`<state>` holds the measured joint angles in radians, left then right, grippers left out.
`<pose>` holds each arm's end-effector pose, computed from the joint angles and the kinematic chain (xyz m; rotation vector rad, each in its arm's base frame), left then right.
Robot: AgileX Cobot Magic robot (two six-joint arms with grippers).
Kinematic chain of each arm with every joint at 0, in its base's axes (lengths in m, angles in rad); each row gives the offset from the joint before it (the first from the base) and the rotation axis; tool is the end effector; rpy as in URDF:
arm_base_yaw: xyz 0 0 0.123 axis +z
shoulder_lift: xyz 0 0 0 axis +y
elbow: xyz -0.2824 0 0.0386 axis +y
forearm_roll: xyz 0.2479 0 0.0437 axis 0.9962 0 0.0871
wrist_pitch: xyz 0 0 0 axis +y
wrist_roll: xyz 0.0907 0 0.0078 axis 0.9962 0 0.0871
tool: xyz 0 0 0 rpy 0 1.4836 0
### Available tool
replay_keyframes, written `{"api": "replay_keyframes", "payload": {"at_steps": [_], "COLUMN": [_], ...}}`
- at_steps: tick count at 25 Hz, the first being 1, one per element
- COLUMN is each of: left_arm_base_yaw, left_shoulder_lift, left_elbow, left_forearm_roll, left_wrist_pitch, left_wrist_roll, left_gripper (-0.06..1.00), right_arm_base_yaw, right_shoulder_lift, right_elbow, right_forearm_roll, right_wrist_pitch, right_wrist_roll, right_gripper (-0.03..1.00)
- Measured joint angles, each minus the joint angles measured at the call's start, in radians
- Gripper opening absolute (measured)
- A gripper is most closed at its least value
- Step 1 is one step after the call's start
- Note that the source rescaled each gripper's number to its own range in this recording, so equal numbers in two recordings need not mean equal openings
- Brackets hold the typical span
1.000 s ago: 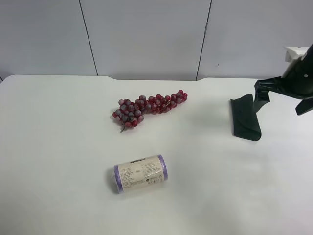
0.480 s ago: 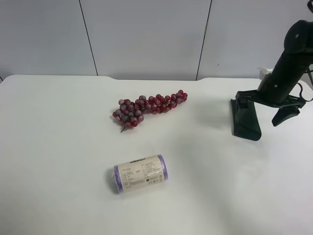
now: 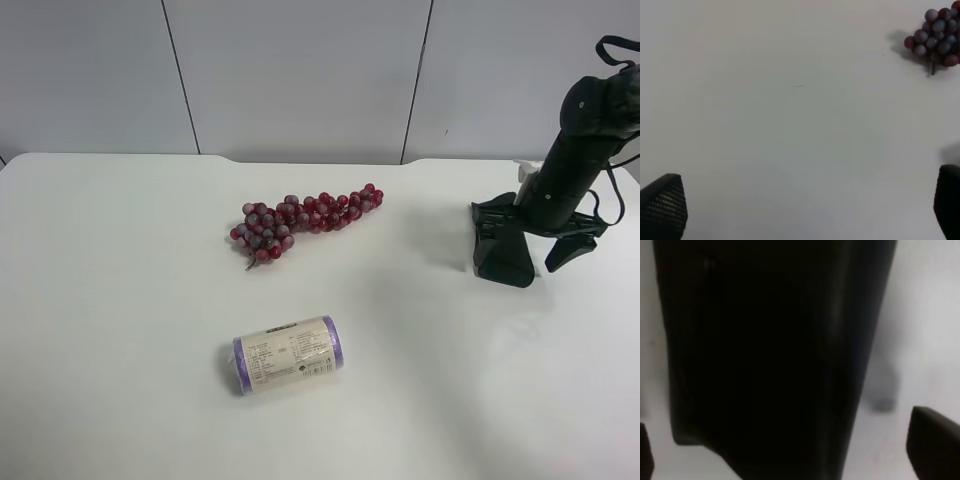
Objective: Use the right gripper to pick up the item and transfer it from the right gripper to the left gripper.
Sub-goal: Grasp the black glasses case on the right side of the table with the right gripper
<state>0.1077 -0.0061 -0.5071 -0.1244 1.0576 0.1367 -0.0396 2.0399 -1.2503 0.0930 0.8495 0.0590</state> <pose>-0.0057 -0.0105 0.2799 0.0358 2.0215 0.0063 0.3694 -0.0083 0.1214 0.2485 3.1116 0.1102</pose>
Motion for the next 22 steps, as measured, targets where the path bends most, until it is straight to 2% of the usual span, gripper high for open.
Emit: {"api": "replay_keyframes", "payload": {"at_steps": [9,15,18,22], "left_arm_base_yaw": [0.0,0.0,0.0,0.0], "left_shoulder_lift": [0.0,0.0,0.0,0.0], "left_elbow": [0.0,0.0,0.0,0.0], "left_forearm_roll": [0.0,0.0,0.0,0.0], "left_wrist_pitch": [0.0,0.0,0.0,0.0], "left_wrist_roll": [0.0,0.0,0.0,0.0], "left_gripper": [1.0,1.0,1.0,1.0], "right_arm_base_yaw": [0.001,0.001,0.001,0.001], "right_shoulder_lift": [0.035,0.035,0.035,0.035], "right_elbow": [0.0,0.0,0.0,0.0], "right_forearm_roll": [-0.004,-0.004,-0.004,-0.004], "right_wrist_pitch": [-0.054,-0.058,-0.058,-0.054], "right_wrist_roll": [-0.001,-0.002,-0.002,-0.002], "right_gripper": [1.0,1.0,0.91,0.66]}}
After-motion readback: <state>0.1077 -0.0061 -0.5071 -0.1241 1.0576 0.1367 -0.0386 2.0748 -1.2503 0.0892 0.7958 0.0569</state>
